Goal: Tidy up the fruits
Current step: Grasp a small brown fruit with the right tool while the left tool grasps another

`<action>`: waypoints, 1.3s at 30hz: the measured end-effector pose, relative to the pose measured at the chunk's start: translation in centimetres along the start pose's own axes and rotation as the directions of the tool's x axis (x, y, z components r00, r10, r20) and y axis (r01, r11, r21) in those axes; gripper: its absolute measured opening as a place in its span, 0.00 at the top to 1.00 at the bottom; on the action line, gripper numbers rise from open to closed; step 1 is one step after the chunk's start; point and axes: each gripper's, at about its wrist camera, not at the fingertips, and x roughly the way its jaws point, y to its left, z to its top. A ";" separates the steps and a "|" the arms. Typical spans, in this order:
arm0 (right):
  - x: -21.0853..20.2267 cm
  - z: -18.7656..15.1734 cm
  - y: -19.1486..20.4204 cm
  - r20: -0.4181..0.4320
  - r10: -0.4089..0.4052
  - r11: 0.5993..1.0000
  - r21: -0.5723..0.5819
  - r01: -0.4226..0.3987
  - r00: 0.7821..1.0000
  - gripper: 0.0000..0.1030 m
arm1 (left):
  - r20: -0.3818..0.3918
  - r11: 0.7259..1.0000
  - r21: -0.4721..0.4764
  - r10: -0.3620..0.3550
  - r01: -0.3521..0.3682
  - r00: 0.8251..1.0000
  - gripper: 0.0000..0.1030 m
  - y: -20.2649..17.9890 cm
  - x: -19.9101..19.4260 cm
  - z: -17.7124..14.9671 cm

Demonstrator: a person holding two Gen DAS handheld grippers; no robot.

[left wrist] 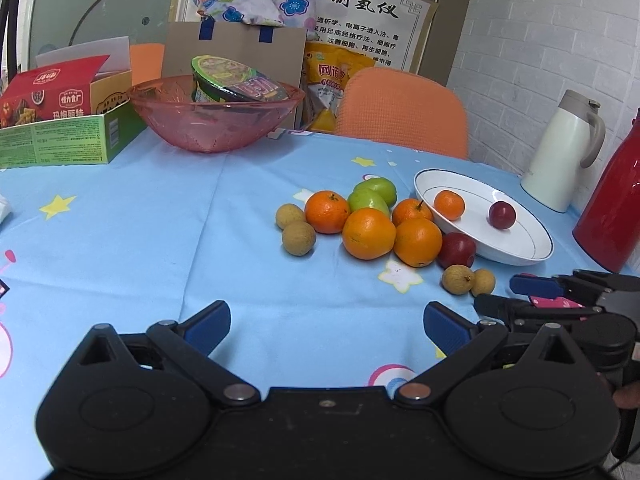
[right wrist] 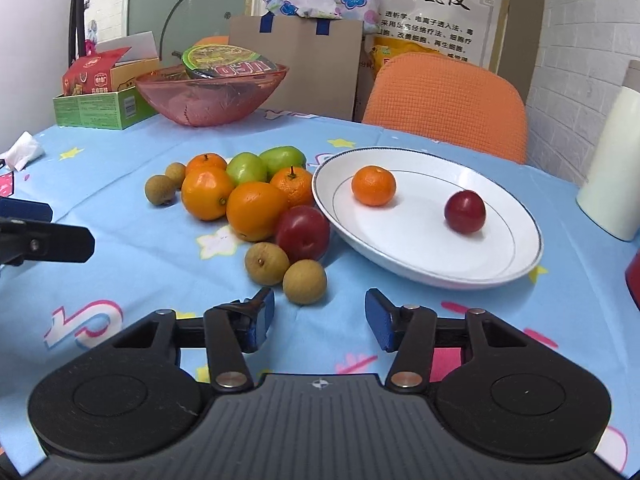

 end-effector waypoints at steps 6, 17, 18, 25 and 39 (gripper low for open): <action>1.0 0.5 -0.1 -0.007 0.054 0.998 -0.023 -0.054 0.999 0.41 | 0.003 0.999 0.006 -0.043 0.043 0.999 0.00 -0.1 0.2 0.3; -0.9 -0.8 0.1 0.013 0.050 0.999 0.021 -0.050 0.999 0.58 | -0.054 0.981 0.068 -0.177 0.180 0.983 0.09 -3.0 3.0 1.3; -1.2 -1.0 0.0 0.014 0.050 0.998 0.029 -0.050 0.999 0.58 | -0.068 0.977 0.074 -0.194 0.199 0.979 0.17 -3.4 3.5 1.5; -2.9 -1.9 0.0 0.022 0.044 0.998 0.038 -0.045 0.999 0.58 | -0.104 0.959 0.124 -0.242 0.254 0.965 0.16 -6.4 6.2 2.4; -2.9 -2.6 -0.7 0.047 0.069 0.991 0.110 -0.074 0.996 0.58 | -0.165 0.950 0.162 -0.241 0.267 0.956 0.15 -8.5 9.2 2.7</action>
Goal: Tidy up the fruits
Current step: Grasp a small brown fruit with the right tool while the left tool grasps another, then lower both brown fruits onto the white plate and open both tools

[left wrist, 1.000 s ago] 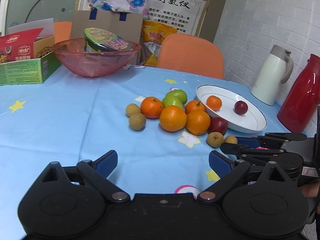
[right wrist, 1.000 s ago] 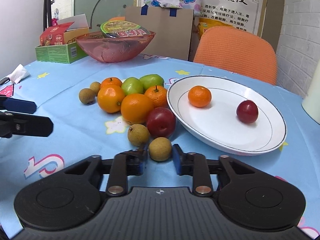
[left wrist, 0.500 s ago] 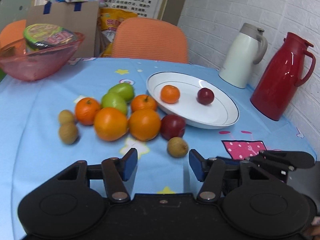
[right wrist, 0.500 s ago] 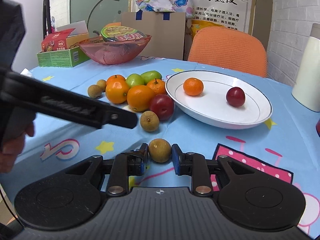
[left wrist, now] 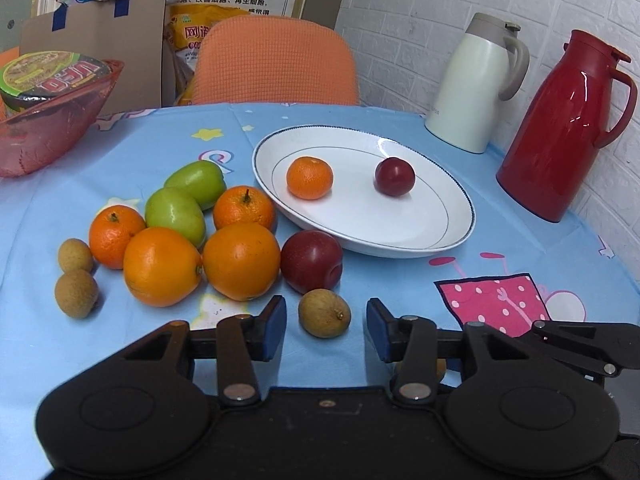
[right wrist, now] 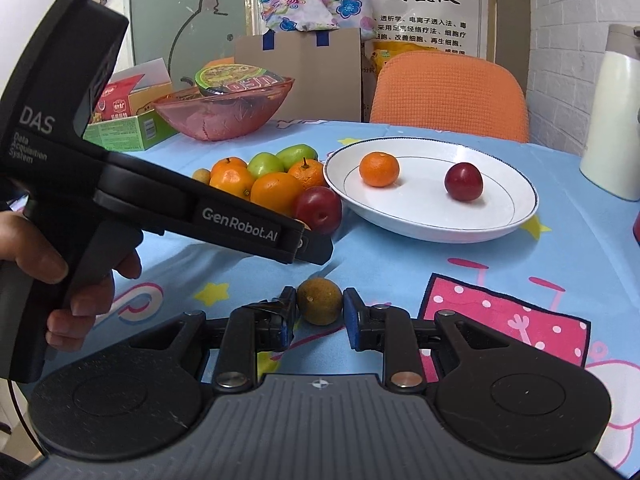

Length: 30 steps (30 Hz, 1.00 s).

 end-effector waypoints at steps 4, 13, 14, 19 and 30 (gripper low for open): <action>0.0 0.0 -0.3 0.003 0.009 1.000 0.021 -0.009 1.000 0.58 | -0.002 1.000 0.010 0.001 -0.001 1.000 0.15 -0.1 0.1 0.1; -0.8 1.1 -0.5 0.028 0.000 1.000 -0.003 0.000 1.000 0.58 | 0.024 0.999 -0.002 -0.032 0.033 0.999 0.14 -0.3 -1.5 0.5; -1.2 1.7 -0.7 0.048 -0.009 1.000 -0.004 0.010 0.999 0.58 | 0.041 0.999 0.001 -0.044 0.044 0.998 0.14 -0.4 -2.0 0.9; -2.3 4.6 -2.0 0.142 -0.092 0.995 -0.016 0.096 0.986 0.58 | 0.118 0.998 0.023 -0.062 0.060 0.991 0.13 -1.3 -3.9 3.7; 0.1 5.9 -5.8 0.154 -0.224 0.974 0.054 0.218 0.962 0.58 | 0.139 1.000 0.025 -0.021 0.018 0.990 0.13 -1.3 -1.1 6.5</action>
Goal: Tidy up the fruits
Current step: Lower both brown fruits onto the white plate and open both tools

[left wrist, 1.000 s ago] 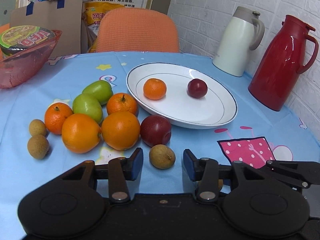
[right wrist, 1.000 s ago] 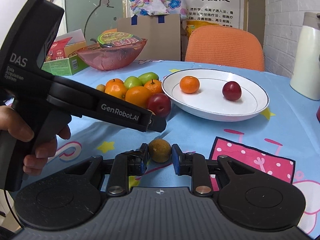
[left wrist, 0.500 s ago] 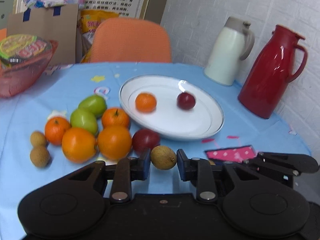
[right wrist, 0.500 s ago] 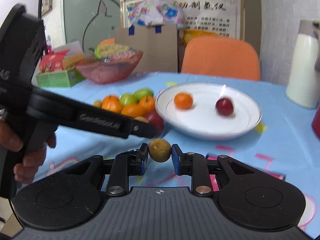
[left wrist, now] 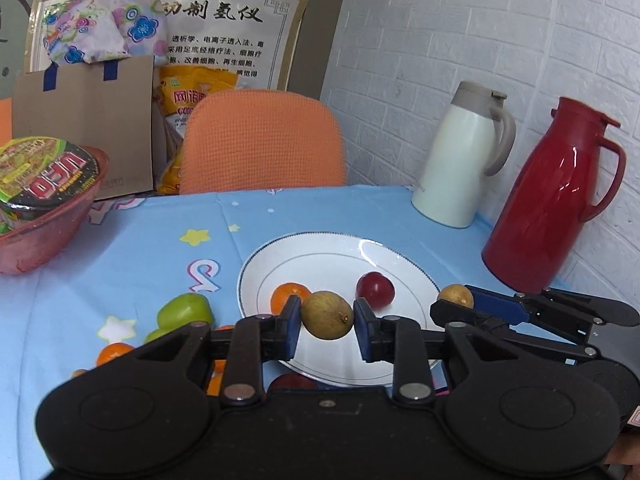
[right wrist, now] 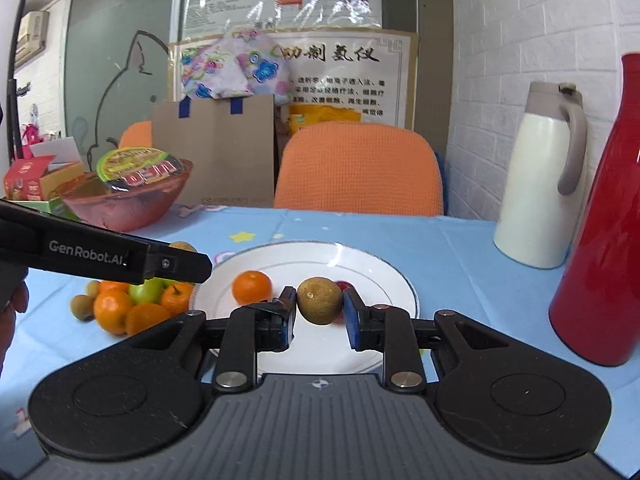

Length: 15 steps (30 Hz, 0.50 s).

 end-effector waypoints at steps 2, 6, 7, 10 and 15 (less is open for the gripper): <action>0.7 -0.3 -0.5 -0.021 -0.003 1.000 0.008 0.003 1.000 0.58 | -0.021 1.000 -0.005 0.001 -0.001 1.000 0.13 0.2 1.1 -0.4; 2.0 -1.0 -0.7 -0.051 -0.002 1.000 0.017 0.002 0.999 0.58 | -0.056 1.000 -0.016 0.010 -0.011 0.998 0.13 0.7 2.8 -1.2; 2.3 -1.1 -0.8 -0.058 0.000 1.000 0.017 0.001 0.998 0.58 | -0.063 1.000 -0.015 0.011 -0.012 0.998 0.13 0.8 3.2 -1.3; 3.1 -1.4 -0.9 -0.076 -0.001 1.000 0.013 0.002 0.997 0.58 | -0.071 1.000 -0.019 0.011 -0.012 0.997 0.13 1.0 3.9 -1.5; 3.9 -1.6 -1.2 -0.090 0.000 1.000 0.012 0.001 0.996 0.58 | -0.086 1.000 -0.010 0.026 -0.027 0.996 0.13 1.1 5.0 -1.5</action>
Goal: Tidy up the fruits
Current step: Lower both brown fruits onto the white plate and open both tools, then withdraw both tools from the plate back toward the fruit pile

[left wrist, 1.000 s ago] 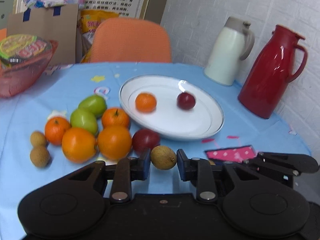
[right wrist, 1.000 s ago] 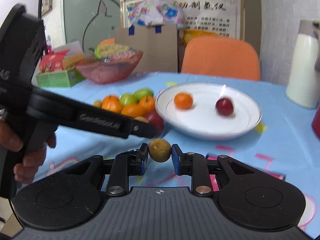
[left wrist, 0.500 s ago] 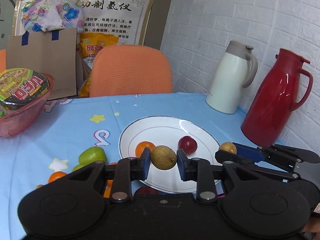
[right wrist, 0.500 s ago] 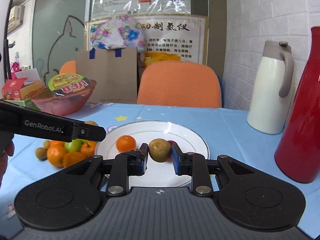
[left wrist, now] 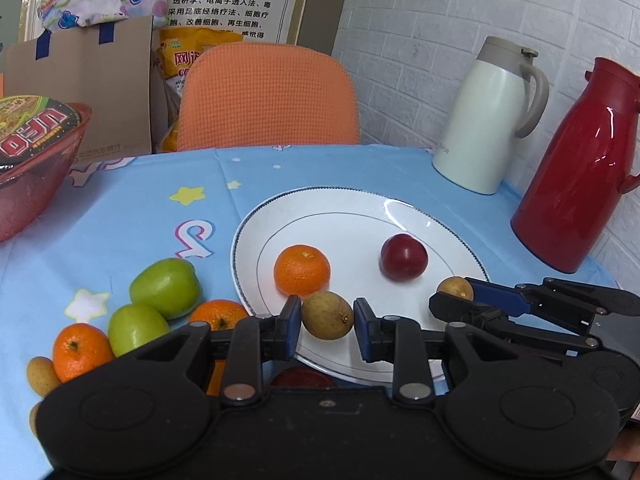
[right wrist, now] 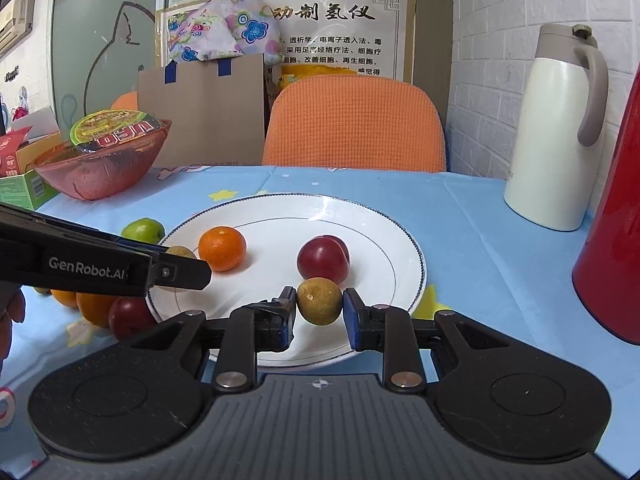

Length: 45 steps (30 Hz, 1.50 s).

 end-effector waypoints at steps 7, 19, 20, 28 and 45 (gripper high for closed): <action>1.0 0.1 -0.2 -0.020 -0.003 1.000 0.007 0.003 1.000 0.58 | -0.010 1.000 0.002 0.008 -0.008 1.000 0.13 -0.1 0.8 -0.1; 0.2 0.2 0.3 0.006 -0.019 0.999 -0.048 0.019 1.000 0.20 | 0.041 1.000 0.016 -0.006 0.005 0.999 0.00 -0.5 -0.8 -0.2; -0.2 0.2 0.4 0.015 -0.023 0.998 -0.053 0.024 1.000 0.04 | 0.053 1.000 0.016 -0.005 0.004 0.999 0.00 -0.5 -1.2 -0.1; -2.7 -0.1 1.2 0.044 -0.005 0.998 -0.062 0.007 0.999 0.00 | 0.176 0.996 -0.008 0.094 -0.094 0.980 0.00 -1.0 -6.1 -0.7; -6.8 -2.9 6.5 0.040 0.120 0.993 -0.018 -0.119 0.992 0.00 | 0.124 0.969 -0.107 0.237 -0.224 0.964 0.00 1.3 -12.1 -6.0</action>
